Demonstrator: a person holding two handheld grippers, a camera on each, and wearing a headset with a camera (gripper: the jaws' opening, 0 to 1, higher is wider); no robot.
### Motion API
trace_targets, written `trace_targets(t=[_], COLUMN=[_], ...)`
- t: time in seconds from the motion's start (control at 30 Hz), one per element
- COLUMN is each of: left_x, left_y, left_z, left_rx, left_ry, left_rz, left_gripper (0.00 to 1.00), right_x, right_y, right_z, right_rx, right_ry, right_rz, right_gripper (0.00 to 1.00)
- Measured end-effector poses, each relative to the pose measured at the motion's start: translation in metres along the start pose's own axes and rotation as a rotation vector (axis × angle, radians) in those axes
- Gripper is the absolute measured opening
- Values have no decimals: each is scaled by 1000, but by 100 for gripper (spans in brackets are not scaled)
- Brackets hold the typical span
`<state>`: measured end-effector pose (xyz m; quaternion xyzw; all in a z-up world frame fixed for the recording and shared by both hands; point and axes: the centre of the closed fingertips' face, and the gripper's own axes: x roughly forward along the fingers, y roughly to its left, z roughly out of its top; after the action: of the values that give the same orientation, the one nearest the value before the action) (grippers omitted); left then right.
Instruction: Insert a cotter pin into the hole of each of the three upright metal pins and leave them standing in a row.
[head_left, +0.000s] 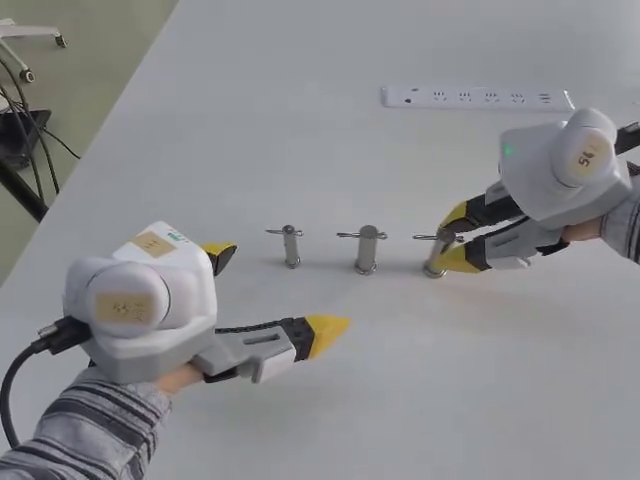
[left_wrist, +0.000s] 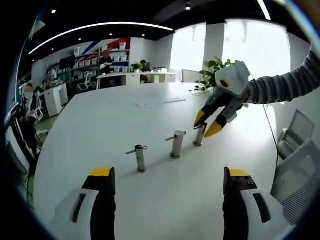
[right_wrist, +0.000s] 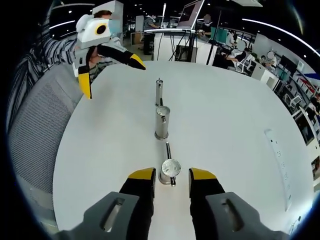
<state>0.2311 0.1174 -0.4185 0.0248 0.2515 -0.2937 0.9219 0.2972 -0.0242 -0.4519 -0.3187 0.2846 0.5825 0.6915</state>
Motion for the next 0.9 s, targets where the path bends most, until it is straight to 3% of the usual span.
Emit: trace_targets(t=[0.1,0.17,0.2,0.23,0.4,0.6,0.9], left_x=[0,0,0,0,-2,-6,-16], left_y=[0,0,0,0,1,8,18], left_z=[1,3,4,4,8,8,16], left_rx=[-1,-5,-8,-9,-23,-30,-62], left_ry=[0,-9,-11,-11,-18,-17,-50], left_rz=[2,3,4,6,13,35,67], left_gripper=[89,91,92,93,96,99,99], right_x=[-7,-13,-14,-16,-26,-34,-47], right_y=[0,3,3,5,14,24,36], right_z=[2,-1,0,2,2,9,24], right_rx=[58,169,190,214,330,393,498], right_ry=[-25,-18,-36,-62,-99,-152,-246], right_rz=[-28,-47,-55,-63,-122,-180,-299], right_gripper=[29,37,39,41,47,59,73])
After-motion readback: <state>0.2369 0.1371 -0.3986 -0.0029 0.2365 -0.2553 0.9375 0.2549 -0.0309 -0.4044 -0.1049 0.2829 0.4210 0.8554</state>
